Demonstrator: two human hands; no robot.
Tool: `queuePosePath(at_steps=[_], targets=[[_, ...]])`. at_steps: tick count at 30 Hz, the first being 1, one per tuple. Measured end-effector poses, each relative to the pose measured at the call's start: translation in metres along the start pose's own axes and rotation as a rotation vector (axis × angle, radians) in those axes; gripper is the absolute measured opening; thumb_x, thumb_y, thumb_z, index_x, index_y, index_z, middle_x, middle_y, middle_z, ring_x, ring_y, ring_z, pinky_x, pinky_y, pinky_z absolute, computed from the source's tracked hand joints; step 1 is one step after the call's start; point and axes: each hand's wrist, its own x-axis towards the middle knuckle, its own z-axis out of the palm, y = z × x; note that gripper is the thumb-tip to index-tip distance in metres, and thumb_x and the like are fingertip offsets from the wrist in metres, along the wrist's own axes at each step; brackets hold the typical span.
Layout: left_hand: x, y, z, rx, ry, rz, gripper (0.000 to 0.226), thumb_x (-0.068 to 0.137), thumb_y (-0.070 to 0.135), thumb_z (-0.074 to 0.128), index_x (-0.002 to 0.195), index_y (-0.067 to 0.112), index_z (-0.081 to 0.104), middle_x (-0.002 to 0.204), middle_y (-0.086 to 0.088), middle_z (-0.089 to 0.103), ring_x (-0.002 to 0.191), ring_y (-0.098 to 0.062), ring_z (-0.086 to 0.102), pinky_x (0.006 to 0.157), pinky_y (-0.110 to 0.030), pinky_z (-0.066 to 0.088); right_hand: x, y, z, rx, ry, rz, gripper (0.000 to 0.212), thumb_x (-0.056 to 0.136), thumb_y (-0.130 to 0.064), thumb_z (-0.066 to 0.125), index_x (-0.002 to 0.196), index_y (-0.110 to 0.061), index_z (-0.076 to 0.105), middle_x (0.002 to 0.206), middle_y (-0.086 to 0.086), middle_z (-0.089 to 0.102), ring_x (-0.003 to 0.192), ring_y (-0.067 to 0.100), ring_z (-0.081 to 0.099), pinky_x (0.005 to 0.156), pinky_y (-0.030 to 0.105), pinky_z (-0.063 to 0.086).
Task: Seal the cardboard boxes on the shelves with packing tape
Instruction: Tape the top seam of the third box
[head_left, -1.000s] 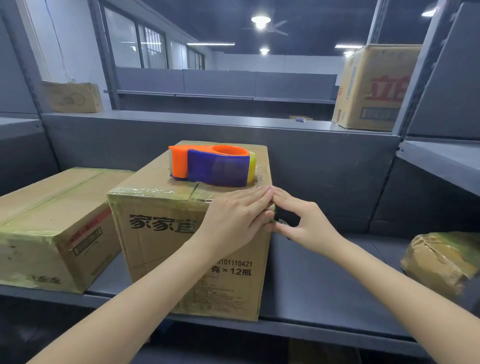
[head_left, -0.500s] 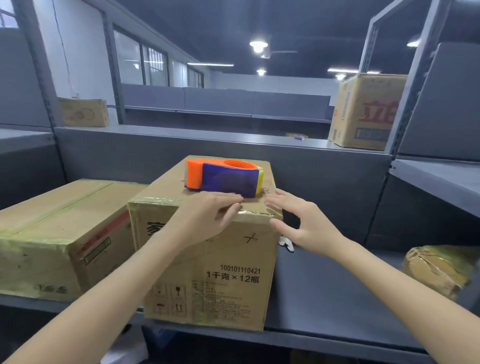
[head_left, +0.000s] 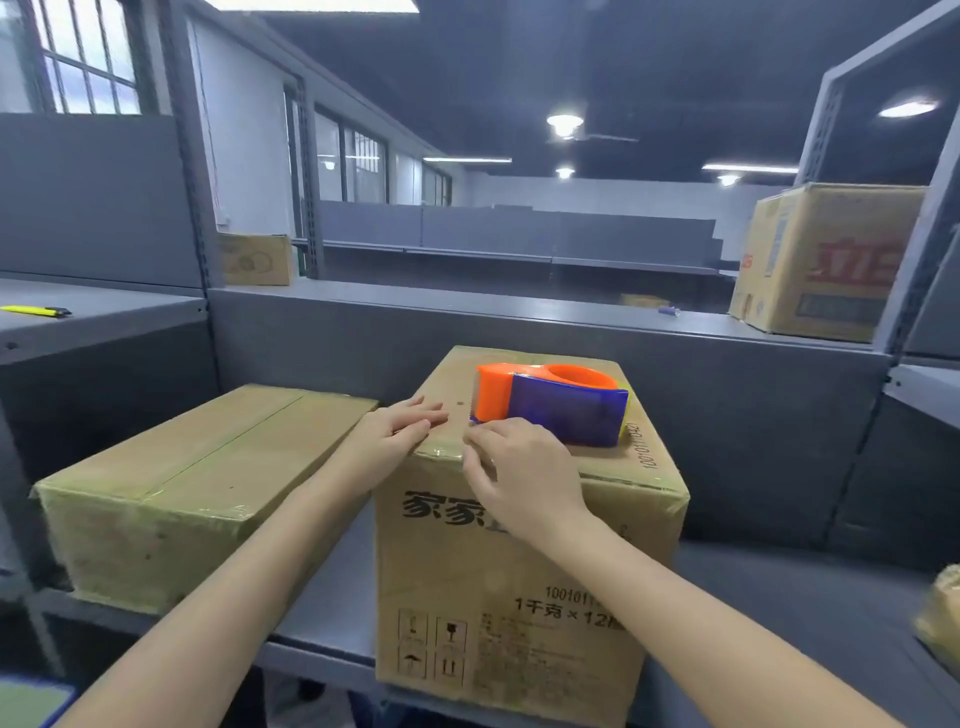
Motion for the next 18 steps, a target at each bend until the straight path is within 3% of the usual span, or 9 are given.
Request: queuePosePath(at_steps=[4, 9, 13, 15, 18], targets=[[-0.009, 0.005, 0.007, -0.043, 0.085, -0.002, 0.033, 0.096, 0.006, 0.042, 0.118, 0.018, 0.063, 0.127, 0.015, 0.051, 0.134, -0.006, 0.032, 0.110, -0.026, 0.023, -0.008, 0.001, -0.001, -0.045, 0.072, -0.035, 0.019, 0.082, -0.025, 0.058, 0.084, -0.016, 0.075, 0.081, -0.004, 0.073, 0.070, 0.014, 0.066, 0.057, 0.028, 0.054], [-0.034, 0.038, 0.023, 0.046, 0.184, 0.000, 0.033, 0.094, 0.004, 0.041, 0.120, 0.010, 0.062, 0.131, 0.001, 0.055, 0.131, -0.010, 0.036, 0.114, -0.031, 0.020, -0.019, 0.019, -0.014, 0.074, 0.124, -0.129, 0.029, 0.086, -0.032, 0.051, 0.086, -0.018, 0.077, 0.086, -0.008, 0.074, 0.076, 0.006, 0.067, 0.064, 0.020, 0.053], [-0.067, 0.079, 0.059, 0.056, 0.321, 0.014, 0.034, 0.094, 0.015, 0.038, 0.110, 0.014, 0.068, 0.117, 0.004, 0.063, 0.120, -0.008, 0.043, 0.110, -0.027, 0.021, -0.037, 0.052, -0.028, 0.224, 0.190, -0.140, 0.031, 0.090, -0.031, 0.054, 0.078, -0.015, 0.077, 0.080, -0.006, 0.074, 0.073, 0.006, 0.066, 0.062, 0.027, 0.053], [-0.084, 0.102, 0.082, 0.083, 0.299, 0.081, 0.042, 0.091, 0.031, 0.028, 0.105, 0.023, 0.067, 0.111, 0.011, 0.062, 0.112, -0.003, 0.042, 0.114, -0.036, 0.010, -0.043, 0.071, -0.042, 0.334, 0.190, -0.074, 0.037, 0.091, -0.035, 0.054, 0.076, -0.011, 0.076, 0.075, -0.003, 0.073, 0.069, 0.005, 0.065, 0.060, 0.031, 0.052], [-0.089, 0.122, 0.104, 0.108, 0.237, 0.148, 0.056, 0.089, 0.046, 0.014, 0.109, 0.029, 0.063, 0.113, 0.018, 0.058, 0.113, 0.002, 0.038, 0.113, -0.031, -0.009, -0.044, 0.086, -0.064, 0.345, 0.112, 0.000, 0.031, 0.089, -0.033, 0.059, 0.076, -0.011, 0.076, 0.073, -0.003, 0.072, 0.065, 0.006, 0.063, 0.060, 0.031, 0.049]])
